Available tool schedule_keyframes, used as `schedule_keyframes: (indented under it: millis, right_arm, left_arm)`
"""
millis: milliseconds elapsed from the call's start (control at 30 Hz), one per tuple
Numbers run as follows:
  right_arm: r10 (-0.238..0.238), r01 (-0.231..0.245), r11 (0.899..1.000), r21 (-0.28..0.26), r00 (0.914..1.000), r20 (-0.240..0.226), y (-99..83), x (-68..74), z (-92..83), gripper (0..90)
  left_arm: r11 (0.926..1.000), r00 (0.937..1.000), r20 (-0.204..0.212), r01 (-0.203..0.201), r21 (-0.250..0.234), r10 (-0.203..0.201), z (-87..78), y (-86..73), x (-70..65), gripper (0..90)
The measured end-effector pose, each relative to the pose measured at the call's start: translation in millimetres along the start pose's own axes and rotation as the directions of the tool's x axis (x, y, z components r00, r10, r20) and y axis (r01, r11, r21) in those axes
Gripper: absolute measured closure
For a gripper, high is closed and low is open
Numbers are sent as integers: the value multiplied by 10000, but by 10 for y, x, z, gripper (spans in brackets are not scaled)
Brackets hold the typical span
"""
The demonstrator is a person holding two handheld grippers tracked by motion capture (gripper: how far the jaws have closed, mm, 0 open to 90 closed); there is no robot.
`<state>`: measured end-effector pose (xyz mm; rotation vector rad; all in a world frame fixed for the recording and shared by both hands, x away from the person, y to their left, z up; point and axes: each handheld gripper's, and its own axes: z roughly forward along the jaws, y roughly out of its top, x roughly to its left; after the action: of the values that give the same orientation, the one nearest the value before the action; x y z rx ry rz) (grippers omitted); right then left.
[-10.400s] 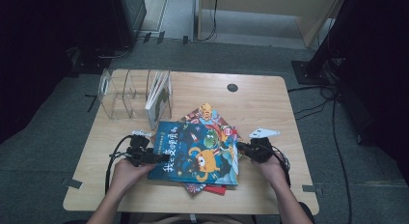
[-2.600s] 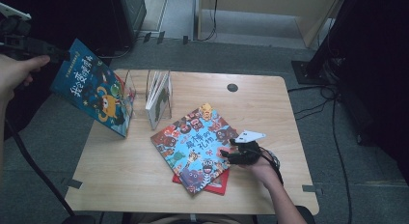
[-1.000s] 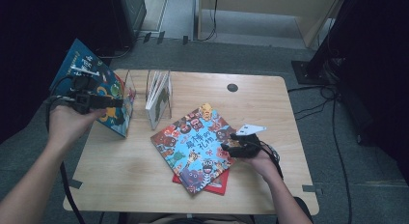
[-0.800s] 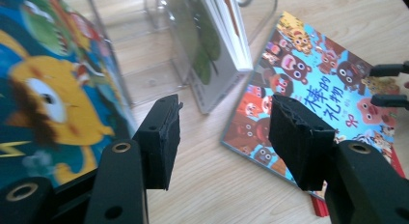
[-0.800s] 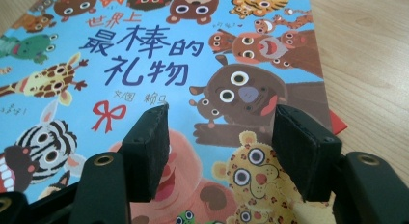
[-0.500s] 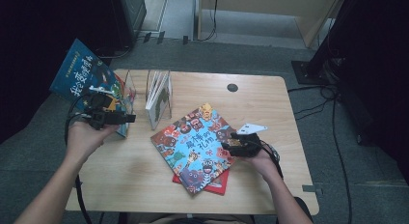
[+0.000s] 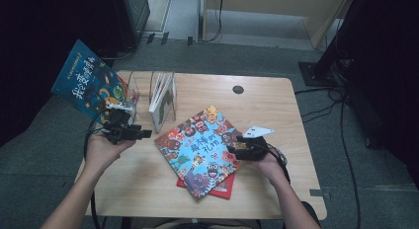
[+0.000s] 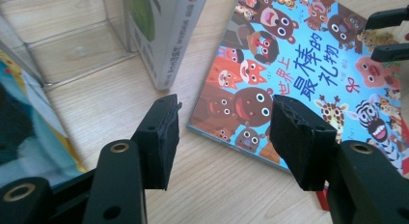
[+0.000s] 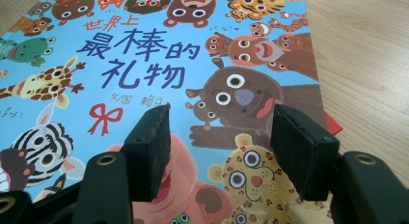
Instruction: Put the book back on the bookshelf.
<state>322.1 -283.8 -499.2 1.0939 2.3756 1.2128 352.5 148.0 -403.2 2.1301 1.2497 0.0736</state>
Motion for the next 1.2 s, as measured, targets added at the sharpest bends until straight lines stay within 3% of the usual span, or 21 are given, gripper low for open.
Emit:
schedule_keyframes:
  millis: [367, 633, 800, 967, 1200]
  right_arm:
    - [7, -7, 10000, -43, 10000, 72, -33, 0, -36, 401]
    - [86, -86, 10000, -17, 9997, 220, -81, -14, -88, 405]
    - [156, -155, 9999, -33, 9994, 299, -112, -13, -125, 406]
    - [181, -181, 9998, -6, 9992, 344, -134, -17, -147, 406]
    - [242, -243, 9997, 13, 9988, 415, -175, 1, -186, 410]
  left_arm:
    - [9996, 9996, -108, -277, 12, 278, 218, -96, -33, 440]
    - [9997, 9997, 145, -207, -108, 209, 408, -162, 2, 445]
    - [9987, 9988, 139, -474, 172, 472, 538, -178, -18, 444]
    - [9988, 9982, 395, -460, 141, 455, 629, -191, -9, 446]
    - [9962, 9953, 480, -852, 169, 843, 781, -203, -39, 456]
